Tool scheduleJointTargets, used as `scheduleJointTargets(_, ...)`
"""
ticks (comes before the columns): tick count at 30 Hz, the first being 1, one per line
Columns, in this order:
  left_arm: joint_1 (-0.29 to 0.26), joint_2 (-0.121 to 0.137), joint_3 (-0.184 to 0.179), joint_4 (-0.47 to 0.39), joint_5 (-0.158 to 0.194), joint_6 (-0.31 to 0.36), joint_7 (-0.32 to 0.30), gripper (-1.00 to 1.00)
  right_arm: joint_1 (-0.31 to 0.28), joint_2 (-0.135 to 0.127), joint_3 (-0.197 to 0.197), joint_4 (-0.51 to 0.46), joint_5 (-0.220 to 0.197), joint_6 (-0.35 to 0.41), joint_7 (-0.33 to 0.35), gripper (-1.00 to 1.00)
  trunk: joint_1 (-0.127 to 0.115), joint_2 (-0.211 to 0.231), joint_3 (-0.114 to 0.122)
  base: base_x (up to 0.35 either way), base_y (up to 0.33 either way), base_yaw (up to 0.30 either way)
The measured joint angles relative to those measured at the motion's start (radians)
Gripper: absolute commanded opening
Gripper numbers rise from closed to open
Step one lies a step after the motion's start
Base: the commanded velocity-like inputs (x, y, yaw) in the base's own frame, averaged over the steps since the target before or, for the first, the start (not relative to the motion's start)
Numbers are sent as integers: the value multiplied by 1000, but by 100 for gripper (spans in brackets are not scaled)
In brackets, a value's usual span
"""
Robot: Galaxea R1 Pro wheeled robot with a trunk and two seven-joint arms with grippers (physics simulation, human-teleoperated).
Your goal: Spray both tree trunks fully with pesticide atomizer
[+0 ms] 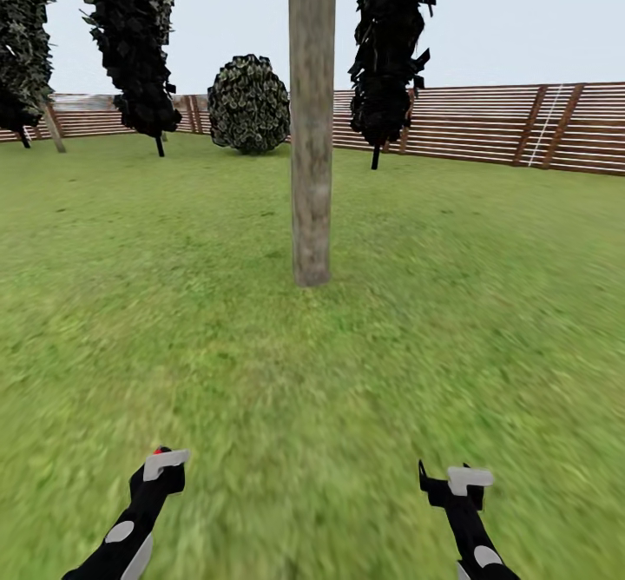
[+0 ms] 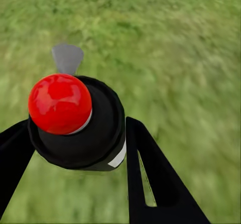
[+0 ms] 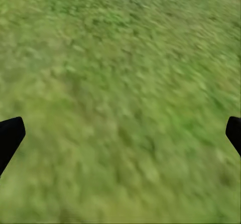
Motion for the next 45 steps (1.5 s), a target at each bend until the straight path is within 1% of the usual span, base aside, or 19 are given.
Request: scheduleJointTargets(45,0,0,0,0,1,0,0,-100,0,0,0,0,2,0,0,100,0,0,0,338,0,0)
